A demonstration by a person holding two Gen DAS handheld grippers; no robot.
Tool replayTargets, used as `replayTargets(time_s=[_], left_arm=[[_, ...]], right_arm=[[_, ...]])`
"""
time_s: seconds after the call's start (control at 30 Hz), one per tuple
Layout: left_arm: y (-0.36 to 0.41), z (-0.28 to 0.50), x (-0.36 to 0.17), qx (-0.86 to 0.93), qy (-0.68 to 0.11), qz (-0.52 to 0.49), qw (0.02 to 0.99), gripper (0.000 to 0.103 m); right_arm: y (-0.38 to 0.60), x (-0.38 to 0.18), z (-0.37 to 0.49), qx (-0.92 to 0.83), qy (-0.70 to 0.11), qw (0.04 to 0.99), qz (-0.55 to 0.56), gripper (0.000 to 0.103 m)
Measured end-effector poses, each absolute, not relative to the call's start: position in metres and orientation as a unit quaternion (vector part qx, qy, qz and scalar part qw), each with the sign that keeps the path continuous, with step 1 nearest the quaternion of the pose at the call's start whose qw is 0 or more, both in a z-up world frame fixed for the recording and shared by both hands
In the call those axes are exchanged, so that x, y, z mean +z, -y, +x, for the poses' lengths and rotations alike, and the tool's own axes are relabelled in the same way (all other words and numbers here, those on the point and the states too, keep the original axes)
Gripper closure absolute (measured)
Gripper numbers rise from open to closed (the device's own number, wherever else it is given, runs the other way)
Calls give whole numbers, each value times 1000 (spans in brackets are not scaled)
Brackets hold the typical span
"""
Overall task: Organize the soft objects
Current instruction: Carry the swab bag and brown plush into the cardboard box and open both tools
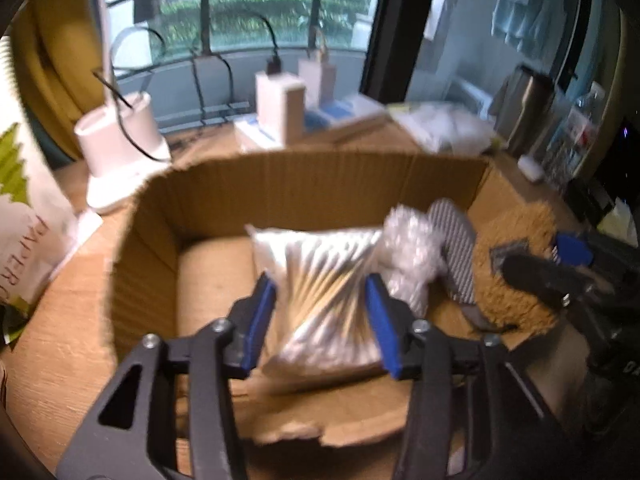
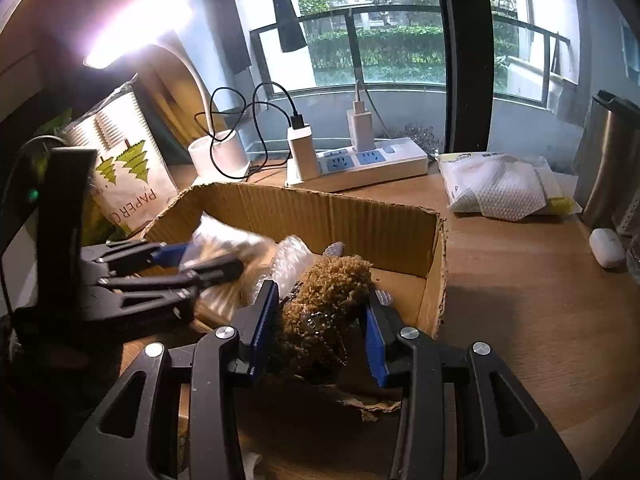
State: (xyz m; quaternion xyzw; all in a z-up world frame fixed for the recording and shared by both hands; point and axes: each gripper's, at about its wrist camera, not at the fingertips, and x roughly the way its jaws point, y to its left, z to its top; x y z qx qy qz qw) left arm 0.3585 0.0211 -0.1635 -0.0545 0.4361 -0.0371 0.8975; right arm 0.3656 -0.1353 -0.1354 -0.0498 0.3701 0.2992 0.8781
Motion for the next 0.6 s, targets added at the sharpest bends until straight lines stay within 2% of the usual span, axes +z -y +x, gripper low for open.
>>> replayTargets(time_s=[0.27,0.33,0.5,0.6], left_arm=[[0,359,-159,-104,-442,-70,888,50],[4,358,-155,-119,-439,-72,888,49],[5,357,-155,-104,-443,-65,888,34],[2,356,-152,-98,-438,-66,891,33]], right_arm=[[145,-135,363,288,-362,884,-67,60],[147,-135,363,278,-359,888,-64,54],[153,-134,364,259,-359,894,-68,50],[156,-131,361,254,-354,897,-71,47]])
